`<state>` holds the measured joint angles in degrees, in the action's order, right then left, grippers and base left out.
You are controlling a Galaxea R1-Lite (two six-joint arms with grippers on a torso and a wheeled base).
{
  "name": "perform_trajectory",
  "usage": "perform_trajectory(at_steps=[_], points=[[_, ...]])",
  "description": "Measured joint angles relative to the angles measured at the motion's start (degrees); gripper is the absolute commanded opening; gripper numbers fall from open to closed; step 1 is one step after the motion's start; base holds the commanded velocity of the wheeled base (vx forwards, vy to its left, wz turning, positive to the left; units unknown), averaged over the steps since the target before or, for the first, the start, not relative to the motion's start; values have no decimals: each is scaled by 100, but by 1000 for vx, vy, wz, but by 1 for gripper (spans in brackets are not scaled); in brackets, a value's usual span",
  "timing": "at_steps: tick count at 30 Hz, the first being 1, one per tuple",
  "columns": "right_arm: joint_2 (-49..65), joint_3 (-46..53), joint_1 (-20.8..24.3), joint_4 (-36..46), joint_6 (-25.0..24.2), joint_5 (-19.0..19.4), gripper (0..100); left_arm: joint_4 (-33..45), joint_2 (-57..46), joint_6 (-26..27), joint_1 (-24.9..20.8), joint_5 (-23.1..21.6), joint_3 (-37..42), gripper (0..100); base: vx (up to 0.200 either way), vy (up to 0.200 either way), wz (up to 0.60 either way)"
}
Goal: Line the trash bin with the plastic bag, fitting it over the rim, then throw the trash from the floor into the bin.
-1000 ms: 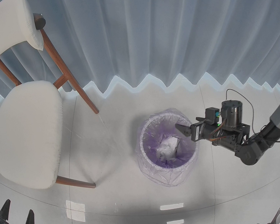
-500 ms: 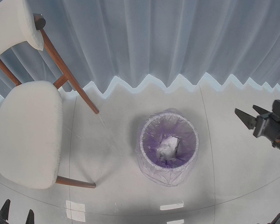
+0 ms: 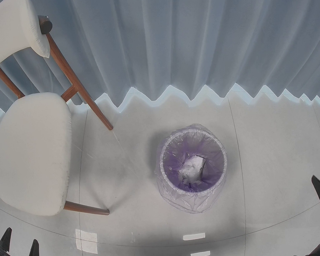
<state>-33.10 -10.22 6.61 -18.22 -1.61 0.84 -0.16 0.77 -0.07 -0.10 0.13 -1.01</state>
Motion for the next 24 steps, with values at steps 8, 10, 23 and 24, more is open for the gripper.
perform_trajectory(at_steps=[8,10,23,24], points=[[2197,683,-441,1538,72,167,100,2,0,2,0,-2,0,100,0,0,0],[2539,805,-538,1758,57,173,100,0,2,0,0,-2,0,100,0,0,0],[3209,920,-679,1809,254,271,100,-9,5,-9,0,-4,0,100,0,0,0],[3217,920,-679,1809,239,252,100,-9,5,-9,0,-6,0,100,0,0,0]])
